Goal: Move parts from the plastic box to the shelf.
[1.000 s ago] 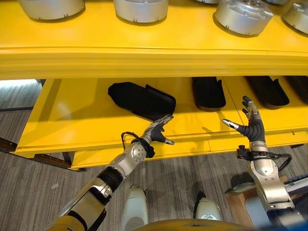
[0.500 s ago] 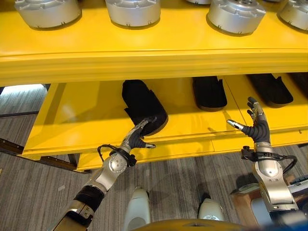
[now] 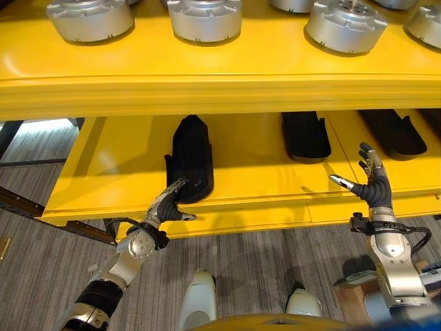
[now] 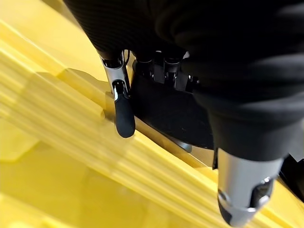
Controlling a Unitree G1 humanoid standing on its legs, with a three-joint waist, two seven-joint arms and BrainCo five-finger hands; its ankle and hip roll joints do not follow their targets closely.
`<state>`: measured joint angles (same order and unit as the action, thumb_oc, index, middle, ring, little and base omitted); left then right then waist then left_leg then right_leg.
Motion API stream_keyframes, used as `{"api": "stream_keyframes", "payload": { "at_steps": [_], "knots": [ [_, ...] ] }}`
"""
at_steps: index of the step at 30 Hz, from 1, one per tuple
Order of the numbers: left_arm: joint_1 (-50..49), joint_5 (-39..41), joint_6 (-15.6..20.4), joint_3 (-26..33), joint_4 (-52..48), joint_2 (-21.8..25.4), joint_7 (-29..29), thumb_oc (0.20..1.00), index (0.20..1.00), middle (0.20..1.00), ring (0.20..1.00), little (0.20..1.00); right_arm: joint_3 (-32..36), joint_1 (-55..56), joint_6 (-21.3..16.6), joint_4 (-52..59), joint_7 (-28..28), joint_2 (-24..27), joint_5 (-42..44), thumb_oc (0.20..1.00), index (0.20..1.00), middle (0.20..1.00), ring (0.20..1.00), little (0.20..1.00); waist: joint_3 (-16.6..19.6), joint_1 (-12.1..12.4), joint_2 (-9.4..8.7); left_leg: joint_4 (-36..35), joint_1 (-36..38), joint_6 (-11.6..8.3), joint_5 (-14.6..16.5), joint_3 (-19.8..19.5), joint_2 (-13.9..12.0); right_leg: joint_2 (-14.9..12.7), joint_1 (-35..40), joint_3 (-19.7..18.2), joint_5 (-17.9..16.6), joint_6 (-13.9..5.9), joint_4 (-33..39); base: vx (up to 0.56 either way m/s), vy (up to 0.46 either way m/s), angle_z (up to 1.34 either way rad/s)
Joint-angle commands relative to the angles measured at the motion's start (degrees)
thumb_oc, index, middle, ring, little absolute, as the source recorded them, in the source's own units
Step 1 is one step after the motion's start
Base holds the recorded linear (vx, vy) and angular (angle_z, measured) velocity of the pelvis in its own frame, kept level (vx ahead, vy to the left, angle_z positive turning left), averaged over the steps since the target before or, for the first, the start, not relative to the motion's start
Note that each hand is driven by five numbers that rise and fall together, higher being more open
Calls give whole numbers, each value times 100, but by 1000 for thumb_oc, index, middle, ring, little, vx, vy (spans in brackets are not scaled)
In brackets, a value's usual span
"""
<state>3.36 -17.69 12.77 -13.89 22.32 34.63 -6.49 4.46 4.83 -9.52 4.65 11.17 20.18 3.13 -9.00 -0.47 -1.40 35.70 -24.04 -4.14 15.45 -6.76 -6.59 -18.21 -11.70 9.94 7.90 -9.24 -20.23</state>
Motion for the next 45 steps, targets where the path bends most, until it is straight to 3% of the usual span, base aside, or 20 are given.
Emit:
{"api": "stream_keyframes", "payload": {
  "at_steps": [1, 11, 17, 33, 45],
  "knots": [
    [-434, -259, -112, 328, -58, 395, -6, 1000, 1000, 1000, 1000, 1000, 537, 82, -272, 389, -15, -135, -48, 1000, 1000, 1000, 1000, 1000, -22, 201, -66, -333, 37, 89, -674, -91, 51, 19, -228, -64, -47, 110, -1053, 0, 0, 0],
    [-444, -885, 221, 996, -1836, 1370, -64, 1000, 1000, 1000, 1000, 1000, 723, 120, -275, 411, -46, -130, -118, 1000, 1000, 1000, 1000, 1000, 63, 243, -70, -361, 36, 87, -668, -114, 67, 19, -224, -42, -39, 103, -1028, 0, 0, 0],
    [-362, -1285, 507, 1548, -3245, 2282, -75, 1000, 1000, 1000, 1000, 1000, 793, 177, -282, 433, -26, -86, -153, 1000, 1000, 1000, 1000, 1000, 159, 238, -55, -381, -19, 74, -675, -155, 60, 45, -260, -33, -38, 90, -1010, 0, 0, 0],
    [22, -954, 592, 1609, -4247, 2062, 24, 1000, 1000, 1000, 1000, 1000, 766, 165, -264, 562, 31, -160, -176, 1000, 1000, 1000, 1000, 1000, 167, 202, -54, -318, -90, 86, -661, -180, 56, 89, -329, -71, -40, 117, -1037, 0, 0, 0],
    [-1726, -1086, 666, 2711, -4471, 2007, 50, 1000, 1000, 1000, 1000, 1000, 958, 318, -278, 603, 29, -246, -210, 1000, 1000, 1000, 1000, 1000, 42, 429, -16, -352, -27, 101, -667, -197, 84, 91, -236, -39, -36, 121, -1025, 0, 0, 0]
  ]
}}
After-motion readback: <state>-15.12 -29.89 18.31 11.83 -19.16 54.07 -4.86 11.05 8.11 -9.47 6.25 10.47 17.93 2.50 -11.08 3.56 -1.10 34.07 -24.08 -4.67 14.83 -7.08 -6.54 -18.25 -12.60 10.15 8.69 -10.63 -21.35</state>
